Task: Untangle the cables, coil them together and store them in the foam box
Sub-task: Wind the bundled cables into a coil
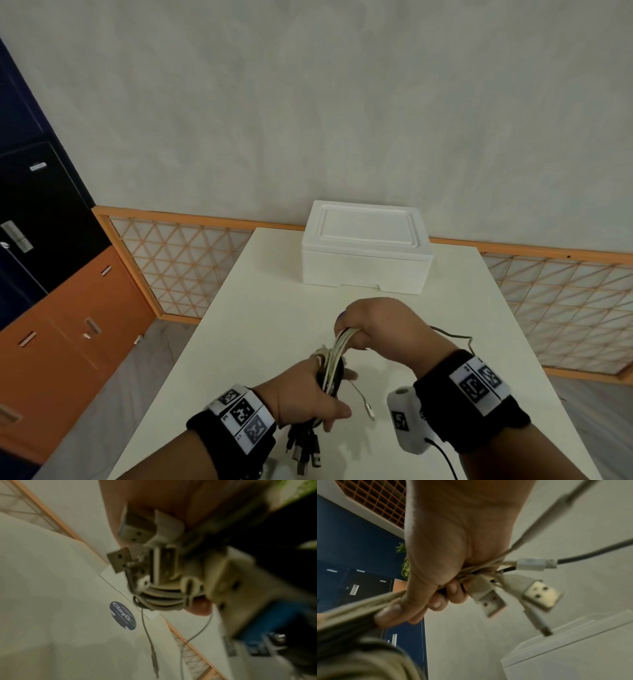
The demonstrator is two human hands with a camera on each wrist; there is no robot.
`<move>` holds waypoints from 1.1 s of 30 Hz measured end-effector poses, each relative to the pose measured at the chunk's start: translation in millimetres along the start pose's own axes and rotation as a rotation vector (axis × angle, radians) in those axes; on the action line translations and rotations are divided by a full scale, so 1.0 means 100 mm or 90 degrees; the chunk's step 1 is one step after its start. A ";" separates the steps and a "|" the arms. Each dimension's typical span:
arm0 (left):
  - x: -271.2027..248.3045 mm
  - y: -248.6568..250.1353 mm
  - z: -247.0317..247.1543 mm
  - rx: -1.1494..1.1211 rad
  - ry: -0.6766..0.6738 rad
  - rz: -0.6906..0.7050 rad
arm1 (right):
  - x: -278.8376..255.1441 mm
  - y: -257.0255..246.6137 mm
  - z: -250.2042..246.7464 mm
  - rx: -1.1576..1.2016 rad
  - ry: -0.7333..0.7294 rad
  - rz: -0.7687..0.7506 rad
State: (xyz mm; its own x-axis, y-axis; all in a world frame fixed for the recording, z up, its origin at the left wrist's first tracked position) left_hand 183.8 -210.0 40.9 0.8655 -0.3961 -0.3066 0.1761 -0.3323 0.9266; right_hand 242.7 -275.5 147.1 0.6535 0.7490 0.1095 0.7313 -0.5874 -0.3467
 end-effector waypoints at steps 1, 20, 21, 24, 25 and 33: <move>-0.03 0.07 0.01 0.013 -0.002 0.017 | 0.02 0.03 -0.01 0.042 -0.002 0.001; -0.12 0.55 0.02 0.017 -0.111 0.125 | 0.10 0.32 0.49 0.713 -0.017 0.152; -0.12 0.57 0.02 0.019 -0.119 0.127 | 0.10 0.33 0.48 0.709 0.006 0.147; -0.11 0.59 0.01 0.044 -0.139 0.125 | 0.09 0.37 0.40 0.638 0.055 0.121; -0.11 0.59 0.00 0.053 -0.143 0.127 | 0.09 0.35 0.40 0.610 0.049 0.108; -0.08 0.60 -0.12 0.053 -0.120 0.134 | 0.11 0.46 0.57 0.678 0.085 0.226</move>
State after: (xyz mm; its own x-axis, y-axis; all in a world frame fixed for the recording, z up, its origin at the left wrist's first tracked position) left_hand 193.1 -216.6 101.3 0.7754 -0.6129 -0.1520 -0.0433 -0.2918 0.9555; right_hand 272.6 -276.6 79.6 0.8532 0.5159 -0.0769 0.0033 -0.1527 -0.9883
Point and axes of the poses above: each hand's wrist, its own x-axis towards the middle knuckle, its own z-axis out of the palm, y = z × x, the point moved 9 cm from there along x, towards the middle knuckle, and after that the axes turned 5 degrees about z, right-handed, at the moved point
